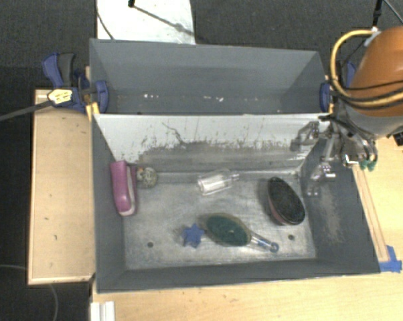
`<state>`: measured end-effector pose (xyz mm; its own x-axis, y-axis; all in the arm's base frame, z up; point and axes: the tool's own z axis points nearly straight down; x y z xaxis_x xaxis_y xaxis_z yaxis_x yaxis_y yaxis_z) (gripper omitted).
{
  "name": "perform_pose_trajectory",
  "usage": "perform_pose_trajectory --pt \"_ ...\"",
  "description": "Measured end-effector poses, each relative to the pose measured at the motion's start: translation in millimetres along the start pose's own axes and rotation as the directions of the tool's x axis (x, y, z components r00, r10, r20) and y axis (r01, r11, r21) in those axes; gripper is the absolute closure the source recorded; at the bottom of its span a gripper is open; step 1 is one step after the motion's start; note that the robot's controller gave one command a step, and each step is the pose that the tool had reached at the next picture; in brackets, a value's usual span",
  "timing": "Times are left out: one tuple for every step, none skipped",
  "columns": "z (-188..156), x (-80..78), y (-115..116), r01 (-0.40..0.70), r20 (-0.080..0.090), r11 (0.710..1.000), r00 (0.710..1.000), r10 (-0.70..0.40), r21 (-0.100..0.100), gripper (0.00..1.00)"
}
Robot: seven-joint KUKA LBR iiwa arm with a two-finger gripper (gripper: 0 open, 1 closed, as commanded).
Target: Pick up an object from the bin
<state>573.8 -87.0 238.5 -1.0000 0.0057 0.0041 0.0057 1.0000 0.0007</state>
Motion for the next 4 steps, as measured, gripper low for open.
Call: perform_pose_trajectory --pt "108 52.4 -10 -0.149 -0.002 0.989 0.989 0.149 -0.001 0.00" --pt "147 65.0 -12 -0.220 0.016 0.976 0.975 0.220 0.000 0.00" --pt "152 68.1 -10 -0.215 0.005 0.977 0.977 0.215 -0.001 1.00" --pt "-12 65.3 -14 -0.120 0.016 0.993 0.993 0.120 0.001 1.00"
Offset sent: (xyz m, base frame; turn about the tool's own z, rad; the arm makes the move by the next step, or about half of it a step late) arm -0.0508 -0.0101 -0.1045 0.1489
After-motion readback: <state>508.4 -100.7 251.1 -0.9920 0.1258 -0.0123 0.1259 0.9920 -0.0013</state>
